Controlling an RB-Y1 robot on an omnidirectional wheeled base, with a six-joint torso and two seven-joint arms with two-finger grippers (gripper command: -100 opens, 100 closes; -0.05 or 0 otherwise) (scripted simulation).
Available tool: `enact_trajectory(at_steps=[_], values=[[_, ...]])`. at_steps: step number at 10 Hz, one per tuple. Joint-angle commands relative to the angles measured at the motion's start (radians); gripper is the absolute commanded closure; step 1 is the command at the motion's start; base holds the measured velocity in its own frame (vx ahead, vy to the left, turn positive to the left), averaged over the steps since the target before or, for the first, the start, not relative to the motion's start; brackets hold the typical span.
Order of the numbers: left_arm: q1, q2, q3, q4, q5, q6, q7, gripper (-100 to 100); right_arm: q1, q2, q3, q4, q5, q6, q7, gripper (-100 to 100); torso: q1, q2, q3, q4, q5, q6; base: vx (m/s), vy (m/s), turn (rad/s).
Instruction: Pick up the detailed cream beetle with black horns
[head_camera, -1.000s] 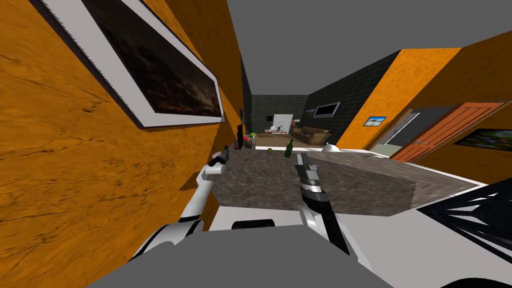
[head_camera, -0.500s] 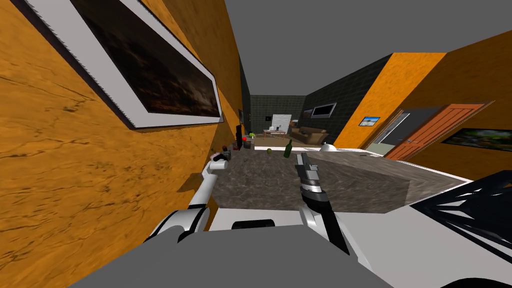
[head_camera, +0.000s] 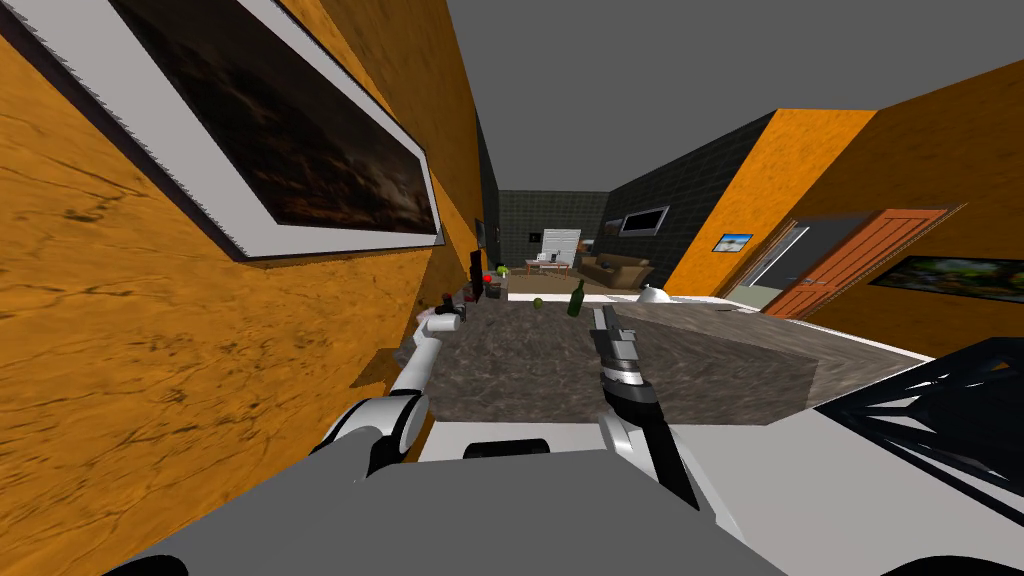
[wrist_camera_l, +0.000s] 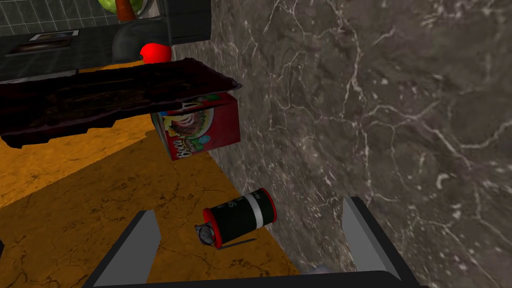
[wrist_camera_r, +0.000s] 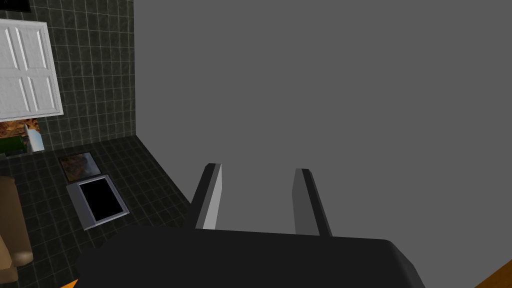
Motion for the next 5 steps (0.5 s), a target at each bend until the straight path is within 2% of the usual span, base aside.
enact_trajectory(at_steps=[1,2,3,4,5], values=[[-0.01,0.0,0.001,0.03,0.001,0.018,-0.001,-100,0.0,0.0,0.0,0.0,0.0,0.0,0.0,0,0.0,0.0,0.0,0.0,0.0,0.0,0.018,0.002,0.001],[-0.058,-0.005,0.009,0.076,-0.001,0.062,-0.004,-100,0.0,0.0,0.0,0.0,0.0,0.0,0.0,0,0.0,0.001,0.001,0.0,0.0,0.0,0.034,0.0,-0.028],[-0.058,-0.005,0.009,0.099,-0.001,0.065,-0.004,-100,0.0,0.0,0.0,0.0,0.0,0.0,0.0,0,-0.001,0.001,0.001,0.0,0.0,0.0,0.038,0.003,-0.022],[-0.099,-0.01,0.016,0.128,-0.003,0.106,-0.007,-100,0.0,0.0,0.0,0.0,0.0,0.0,0.0,0,0.0,0.001,0.0,0.0,0.0,0.0,0.052,0.007,-0.024],[-0.105,-0.01,0.016,0.154,-0.003,0.11,-0.007,-100,0.0,0.0,0.0,0.0,0.0,0.0,0.0,0,0.0,0.0,0.0,0.0,0.0,0.0,0.048,0.007,-0.016]])
